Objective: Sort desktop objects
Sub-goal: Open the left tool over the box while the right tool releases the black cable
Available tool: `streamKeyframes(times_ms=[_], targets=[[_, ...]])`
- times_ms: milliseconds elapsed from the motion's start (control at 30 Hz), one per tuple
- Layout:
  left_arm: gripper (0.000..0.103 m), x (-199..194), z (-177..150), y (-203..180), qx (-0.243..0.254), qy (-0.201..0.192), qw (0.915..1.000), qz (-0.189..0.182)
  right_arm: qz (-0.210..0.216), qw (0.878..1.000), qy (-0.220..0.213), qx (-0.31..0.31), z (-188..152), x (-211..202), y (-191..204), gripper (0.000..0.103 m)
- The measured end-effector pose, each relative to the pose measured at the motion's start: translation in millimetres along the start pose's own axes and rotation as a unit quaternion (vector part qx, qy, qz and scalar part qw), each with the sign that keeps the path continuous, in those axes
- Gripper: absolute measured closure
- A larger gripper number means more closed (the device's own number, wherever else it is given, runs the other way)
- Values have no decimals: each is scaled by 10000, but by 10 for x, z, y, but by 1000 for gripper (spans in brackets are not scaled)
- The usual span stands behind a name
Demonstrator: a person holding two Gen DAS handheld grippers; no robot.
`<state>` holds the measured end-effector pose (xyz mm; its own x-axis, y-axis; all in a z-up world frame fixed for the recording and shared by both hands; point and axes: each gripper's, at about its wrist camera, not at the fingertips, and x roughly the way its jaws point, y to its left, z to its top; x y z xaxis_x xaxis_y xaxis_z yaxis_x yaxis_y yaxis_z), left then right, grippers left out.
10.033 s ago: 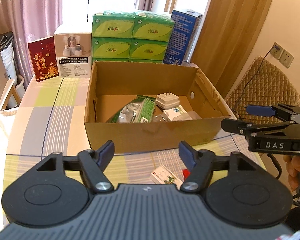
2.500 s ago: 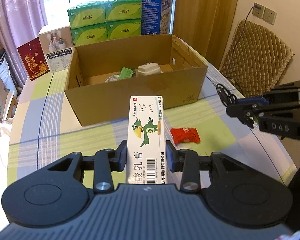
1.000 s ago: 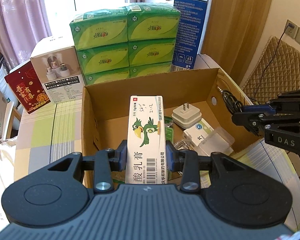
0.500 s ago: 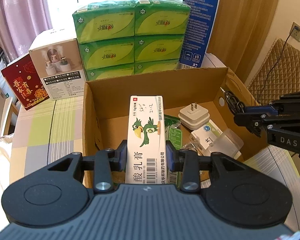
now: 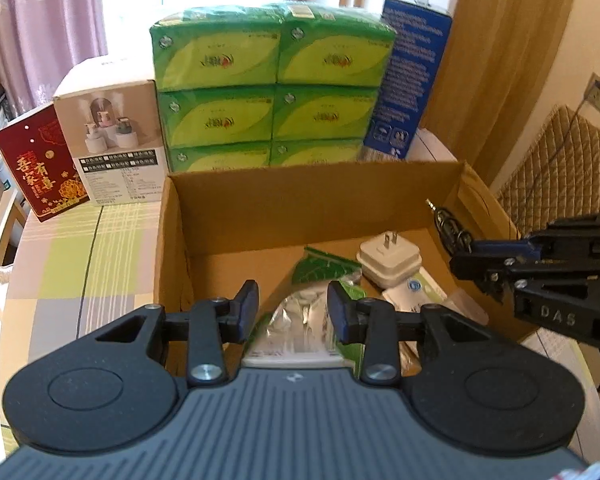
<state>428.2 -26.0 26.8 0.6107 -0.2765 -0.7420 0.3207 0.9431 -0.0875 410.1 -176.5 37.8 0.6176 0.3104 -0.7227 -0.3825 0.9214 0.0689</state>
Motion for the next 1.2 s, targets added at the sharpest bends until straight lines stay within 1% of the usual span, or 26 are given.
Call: streamKeyframes(times_ms=[33,100,167,200,300,367,433,600,700,767,1100,1167,1200], targets=[[71,-3,8,8,-32,-26,10000,-14,68,10000,-23,49,4,21,-11,92],[71,-20,12,11,-39,-51,10000,-18,137,9998,-24,165,12,51,-32,85],[71,-49,4,14,15,-71,10000,12,107,9997,-71,214,21,46,-50,65],[70,-64,-1,23,21,-78,10000,22,117,9996,-88,229,17,38,-62,64],[69,-111,-13,73,3,-106,9999,88,101,9996,-92,259,5,4,-87,62],[65,-141,-21,113,-30,-107,9999,109,120,9994,-123,300,-8,-35,-105,58],[65,-171,-32,141,-37,-98,9999,120,119,9993,-148,308,-20,-76,-111,55],[64,-286,-67,142,8,-88,9998,163,130,9994,-166,266,-39,-186,-78,53],[63,-388,-92,151,21,-115,9998,188,176,9993,-196,254,-70,-291,-39,49],[63,-460,-118,173,4,-111,9997,214,181,9993,-223,237,-104,-368,-16,44],[59,-919,-357,195,33,-91,9992,384,211,9995,-131,185,-362,-743,73,37],[57,-1003,-419,167,26,-89,9993,361,227,9996,-93,136,-448,-836,96,34],[54,-1053,-456,149,17,-95,9993,353,233,9996,-75,116,-492,-883,105,33]])
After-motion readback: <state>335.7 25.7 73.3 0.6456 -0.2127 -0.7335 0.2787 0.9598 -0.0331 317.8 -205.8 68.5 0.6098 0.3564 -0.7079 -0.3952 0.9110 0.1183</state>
